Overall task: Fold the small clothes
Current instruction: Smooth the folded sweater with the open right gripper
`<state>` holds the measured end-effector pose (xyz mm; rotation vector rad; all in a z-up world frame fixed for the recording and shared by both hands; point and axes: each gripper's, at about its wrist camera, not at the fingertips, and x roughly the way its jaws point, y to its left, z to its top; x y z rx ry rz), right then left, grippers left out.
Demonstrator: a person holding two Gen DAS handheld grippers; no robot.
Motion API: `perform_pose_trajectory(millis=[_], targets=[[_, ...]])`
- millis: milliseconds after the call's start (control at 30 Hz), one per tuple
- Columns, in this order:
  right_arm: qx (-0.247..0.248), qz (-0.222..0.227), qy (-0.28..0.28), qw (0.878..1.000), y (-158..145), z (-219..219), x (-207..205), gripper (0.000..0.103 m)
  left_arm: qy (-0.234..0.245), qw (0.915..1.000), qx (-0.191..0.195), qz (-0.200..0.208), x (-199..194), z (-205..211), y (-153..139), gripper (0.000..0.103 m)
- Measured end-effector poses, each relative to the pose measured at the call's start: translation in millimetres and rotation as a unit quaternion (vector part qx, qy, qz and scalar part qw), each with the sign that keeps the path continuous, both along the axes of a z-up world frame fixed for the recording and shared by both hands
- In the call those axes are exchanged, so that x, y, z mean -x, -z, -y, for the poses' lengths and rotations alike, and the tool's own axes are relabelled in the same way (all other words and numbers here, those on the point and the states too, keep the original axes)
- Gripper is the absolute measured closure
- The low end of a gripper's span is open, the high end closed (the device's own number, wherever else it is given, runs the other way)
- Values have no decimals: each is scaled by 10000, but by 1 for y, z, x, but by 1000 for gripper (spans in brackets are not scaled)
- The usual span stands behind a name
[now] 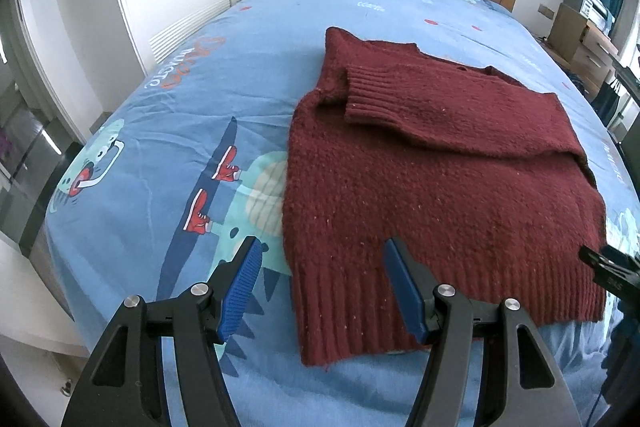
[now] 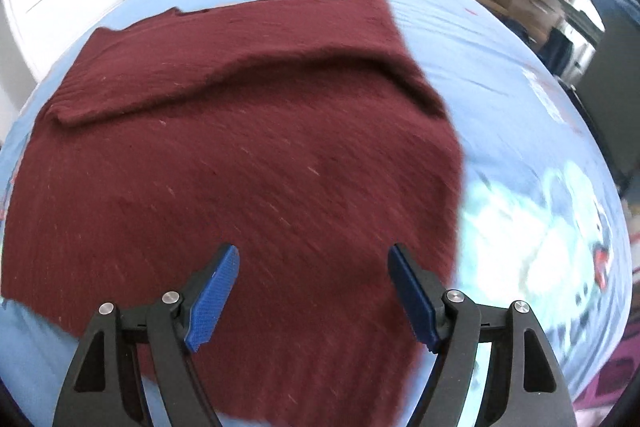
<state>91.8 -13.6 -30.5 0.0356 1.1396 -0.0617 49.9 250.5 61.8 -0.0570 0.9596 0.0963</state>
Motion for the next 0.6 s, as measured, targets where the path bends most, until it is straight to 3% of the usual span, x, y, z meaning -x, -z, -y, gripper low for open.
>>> perform_pose_trajectory(millis=[433, 600], targets=[[-525, 65, 840, 9951, -20, 72, 82, 25, -166, 9998, -53, -139, 16, -16, 1, 45], [-948, 124, 933, 9910, -21, 83, 90, 25, -212, 9988, 259, -368, 23, -27, 6, 45]])
